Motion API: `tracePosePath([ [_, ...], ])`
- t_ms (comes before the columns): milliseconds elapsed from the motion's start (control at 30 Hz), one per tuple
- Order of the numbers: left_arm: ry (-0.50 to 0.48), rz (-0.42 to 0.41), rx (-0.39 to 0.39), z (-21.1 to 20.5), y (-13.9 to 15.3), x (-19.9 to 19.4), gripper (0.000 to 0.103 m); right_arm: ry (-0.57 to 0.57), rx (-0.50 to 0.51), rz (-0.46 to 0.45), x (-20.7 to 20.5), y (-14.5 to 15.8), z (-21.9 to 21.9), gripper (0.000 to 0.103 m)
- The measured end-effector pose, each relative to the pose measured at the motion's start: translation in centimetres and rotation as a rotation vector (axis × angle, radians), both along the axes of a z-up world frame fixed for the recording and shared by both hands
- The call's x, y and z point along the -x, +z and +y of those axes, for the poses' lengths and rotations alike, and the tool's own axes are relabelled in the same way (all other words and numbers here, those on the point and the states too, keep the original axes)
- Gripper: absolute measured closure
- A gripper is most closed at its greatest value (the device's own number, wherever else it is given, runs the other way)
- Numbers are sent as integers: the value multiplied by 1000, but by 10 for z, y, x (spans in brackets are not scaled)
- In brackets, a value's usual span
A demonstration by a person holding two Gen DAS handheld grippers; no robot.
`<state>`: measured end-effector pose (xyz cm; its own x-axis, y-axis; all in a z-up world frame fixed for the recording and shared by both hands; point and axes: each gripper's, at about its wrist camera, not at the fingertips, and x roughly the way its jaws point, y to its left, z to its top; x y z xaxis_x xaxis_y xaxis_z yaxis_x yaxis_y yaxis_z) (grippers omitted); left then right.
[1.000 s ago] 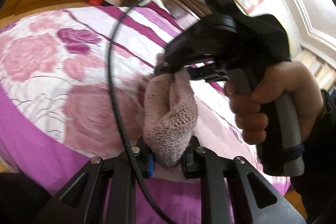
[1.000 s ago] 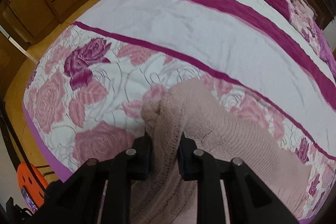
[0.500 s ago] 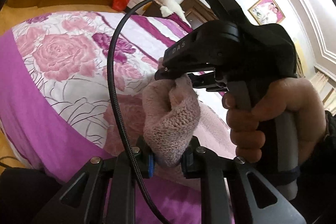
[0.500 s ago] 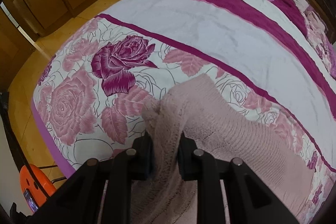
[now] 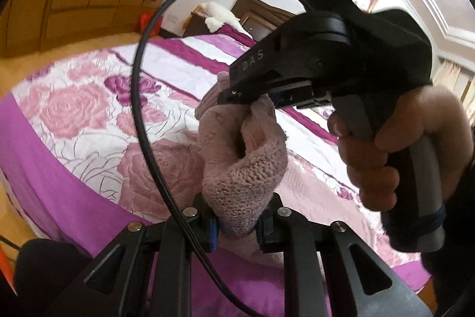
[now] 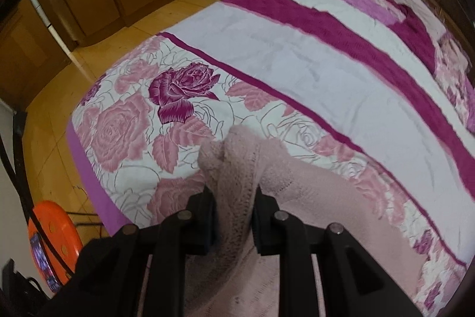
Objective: Fold small clothes
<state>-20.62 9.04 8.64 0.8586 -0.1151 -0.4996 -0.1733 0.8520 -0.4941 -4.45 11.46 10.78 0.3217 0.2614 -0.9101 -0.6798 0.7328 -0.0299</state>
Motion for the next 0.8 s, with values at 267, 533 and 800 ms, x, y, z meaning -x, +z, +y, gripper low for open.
tracePosePath([
  [267, -59, -2, -136, -46, 17, 1, 103, 61, 5, -72, 18, 21, -24, 82],
  [533, -94, 12, -166, -65, 24, -5, 103, 103, -2, -129, 30, 31, -53, 82],
  [800, -142, 14, -240, -95, 29, -9, 103, 90, -23, -154, 30, 39, -91, 82],
])
